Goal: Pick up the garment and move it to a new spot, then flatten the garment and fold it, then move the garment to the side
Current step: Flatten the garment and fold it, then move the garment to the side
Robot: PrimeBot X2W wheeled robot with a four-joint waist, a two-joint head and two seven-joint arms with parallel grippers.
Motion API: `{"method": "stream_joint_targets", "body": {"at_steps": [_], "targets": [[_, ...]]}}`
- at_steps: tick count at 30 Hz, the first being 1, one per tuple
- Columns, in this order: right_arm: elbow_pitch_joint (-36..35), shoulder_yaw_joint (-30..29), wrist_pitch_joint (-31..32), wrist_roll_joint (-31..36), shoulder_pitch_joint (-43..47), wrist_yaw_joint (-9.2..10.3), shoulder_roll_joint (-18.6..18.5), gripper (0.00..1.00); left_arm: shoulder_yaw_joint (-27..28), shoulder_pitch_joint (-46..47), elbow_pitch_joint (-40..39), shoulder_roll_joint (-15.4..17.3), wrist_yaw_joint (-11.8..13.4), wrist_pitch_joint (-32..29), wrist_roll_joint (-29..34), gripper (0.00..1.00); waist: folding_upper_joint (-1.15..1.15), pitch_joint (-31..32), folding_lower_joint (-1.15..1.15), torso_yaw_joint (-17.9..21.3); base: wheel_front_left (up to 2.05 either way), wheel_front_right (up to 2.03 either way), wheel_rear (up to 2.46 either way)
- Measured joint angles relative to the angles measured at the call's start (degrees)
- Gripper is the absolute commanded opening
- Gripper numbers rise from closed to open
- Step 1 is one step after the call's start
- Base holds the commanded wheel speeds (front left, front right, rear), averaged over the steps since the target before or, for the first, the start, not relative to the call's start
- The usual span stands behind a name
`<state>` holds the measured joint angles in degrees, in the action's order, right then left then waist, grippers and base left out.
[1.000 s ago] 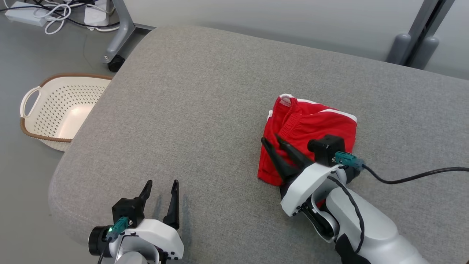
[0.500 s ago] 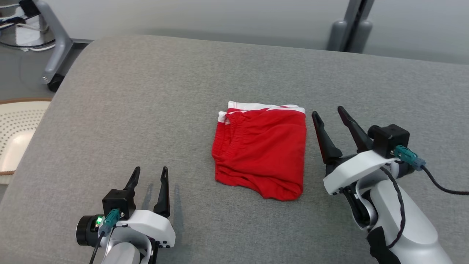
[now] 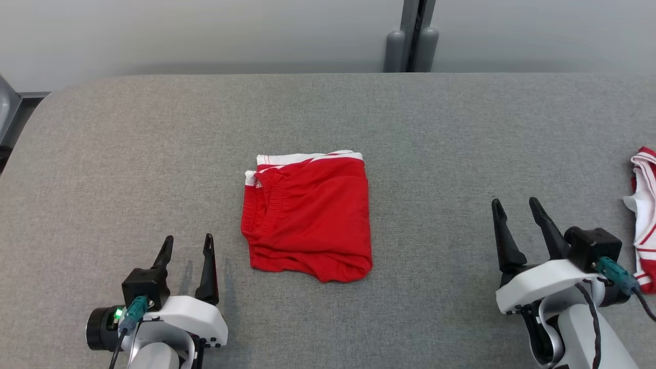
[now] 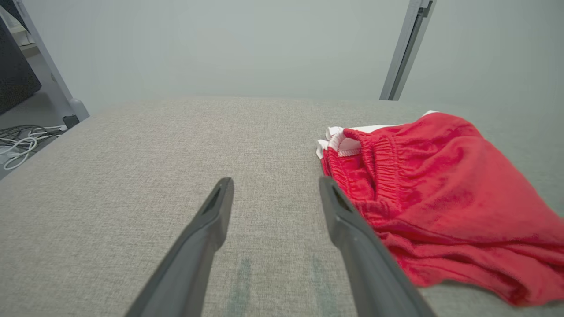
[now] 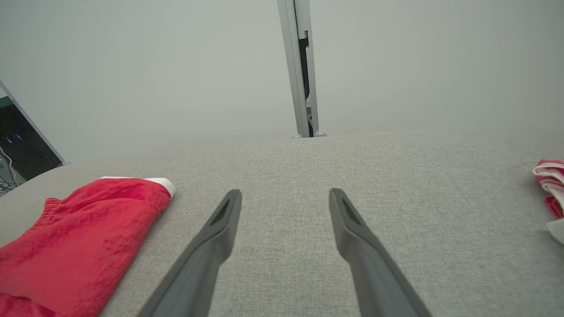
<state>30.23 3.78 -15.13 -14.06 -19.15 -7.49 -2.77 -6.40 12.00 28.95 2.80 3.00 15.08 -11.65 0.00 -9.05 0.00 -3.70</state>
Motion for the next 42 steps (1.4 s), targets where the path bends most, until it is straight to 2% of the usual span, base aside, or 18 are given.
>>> {"method": "stream_joint_targets", "body": {"at_steps": [12,24,35,42], "targets": [[-2.98,-1.23,0.0,1.75,6.12,0.0,0.0,1.0,2.3,-4.63,1.11,-0.02,-0.49,0.0,1.14,1.0,0.0,5.09,0.0,2.08,0.0,0.0,0.0],[-3.12,-1.7,0.0,1.48,9.18,0.0,0.01,1.0,4.31,-7.52,0.68,0.0,-0.94,0.0,2.94,1.0,0.0,8.87,0.0,2.45,0.0,0.0,0.0],[-3.49,-2.42,0.0,1.56,9.78,0.0,-0.02,1.0,4.75,-7.98,-0.77,-0.01,-0.93,0.0,3.52,1.0,0.0,8.25,0.0,2.47,0.0,0.0,0.0],[-4.12,-1.11,0.0,0.11,8.88,0.0,-0.04,1.0,2.66,-6.5,-0.47,-0.03,-0.96,0.0,2.2,1.0,0.0,5.72,0.0,0.14,0.0,0.0,0.0]]}}
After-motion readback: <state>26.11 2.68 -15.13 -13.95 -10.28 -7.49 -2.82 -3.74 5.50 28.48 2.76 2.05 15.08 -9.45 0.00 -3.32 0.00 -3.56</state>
